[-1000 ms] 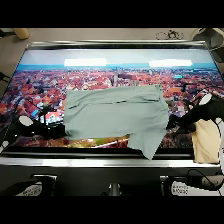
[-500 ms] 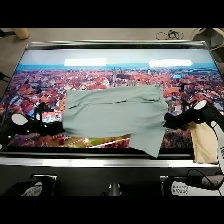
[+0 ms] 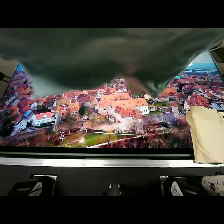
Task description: Fold the shirts.
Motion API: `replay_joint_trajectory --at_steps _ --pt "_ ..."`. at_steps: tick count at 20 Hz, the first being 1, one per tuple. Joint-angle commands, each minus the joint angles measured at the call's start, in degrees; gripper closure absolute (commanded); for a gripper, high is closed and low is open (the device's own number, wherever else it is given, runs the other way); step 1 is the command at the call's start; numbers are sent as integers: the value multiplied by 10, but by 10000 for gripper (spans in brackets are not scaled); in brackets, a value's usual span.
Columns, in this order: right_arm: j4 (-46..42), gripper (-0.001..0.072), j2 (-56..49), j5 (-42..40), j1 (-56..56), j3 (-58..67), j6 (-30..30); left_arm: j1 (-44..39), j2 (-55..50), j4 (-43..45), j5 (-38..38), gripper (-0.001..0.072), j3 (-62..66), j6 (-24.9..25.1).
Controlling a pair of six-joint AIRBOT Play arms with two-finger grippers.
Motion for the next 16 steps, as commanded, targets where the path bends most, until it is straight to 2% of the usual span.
replay_joint_trajectory --at_steps 1,4,7,9,12,14,16 --pt "-76 690 103 15 0 59 53 0 31 40 -60 684 134 -35" --pt "-82 689 103 73 0 59 55 0 25 115 -129 684 134 -62" --pt "-81 689 80 92 0 59 54 0 4 156 -162 684 133 -56" --pt "-76 689 43 118 0 59 54 0 -30 176 -214 684 132 -51" --pt "-48 690 -66 249 0 59 56 0 -114 180 -308 684 92 -51" --pt "-24 690 -179 351 0 50 61 0 -167 180 -308 684 3 -51" --pt "-37 691 -278 367 15 18 67 -1 -221 180 -281 684 -106 -51"
